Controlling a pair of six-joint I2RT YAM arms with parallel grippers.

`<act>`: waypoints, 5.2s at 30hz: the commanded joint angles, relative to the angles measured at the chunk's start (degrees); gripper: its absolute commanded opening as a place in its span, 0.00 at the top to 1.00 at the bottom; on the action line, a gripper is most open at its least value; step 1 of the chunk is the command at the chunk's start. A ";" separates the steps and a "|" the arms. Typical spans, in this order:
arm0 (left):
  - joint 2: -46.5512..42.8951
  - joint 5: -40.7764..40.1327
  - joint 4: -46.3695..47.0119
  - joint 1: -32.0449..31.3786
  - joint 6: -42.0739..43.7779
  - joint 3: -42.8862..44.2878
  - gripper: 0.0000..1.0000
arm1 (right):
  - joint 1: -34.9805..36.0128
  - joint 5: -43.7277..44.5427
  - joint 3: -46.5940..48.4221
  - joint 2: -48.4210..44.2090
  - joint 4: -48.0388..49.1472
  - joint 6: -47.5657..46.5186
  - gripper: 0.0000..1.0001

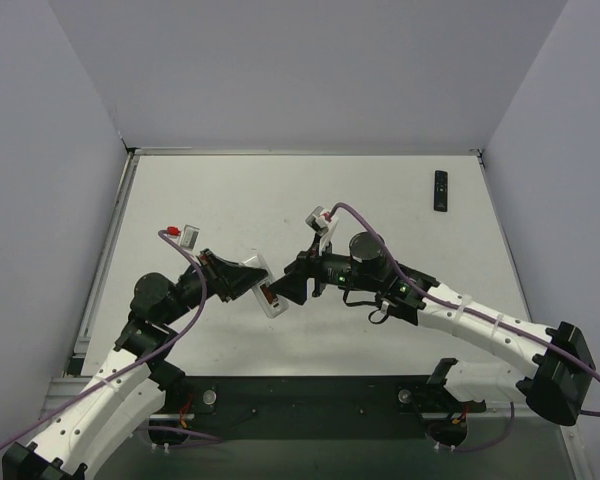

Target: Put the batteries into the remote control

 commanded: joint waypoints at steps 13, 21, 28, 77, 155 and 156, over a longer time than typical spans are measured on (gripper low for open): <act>-0.63 1.75 4.87 0.02 0.23 1.43 1.00 | -1.07 -6.27 0.77 3.35 7.35 6.31 0.55; -0.54 2.55 5.31 0.02 0.67 2.13 1.00 | -1.34 -5.22 0.94 4.67 7.26 7.28 0.67; -1.59 2.90 4.61 0.02 2.16 2.57 1.00 | -1.16 1.19 1.56 5.02 -0.19 3.77 0.70; -29.63 -49.13 -45.76 -0.07 36.53 11.18 1.00 | 1.12 -3.38 40.57 50.62 -19.28 -29.46 0.46; -31.30 -52.12 -46.55 0.55 37.23 10.83 1.00 | 3.06 0.23 57.81 68.30 -19.55 -26.91 0.65; -31.13 -52.03 -46.46 0.55 37.23 10.83 1.00 | 2.88 -0.29 57.72 68.22 -19.55 -26.91 0.65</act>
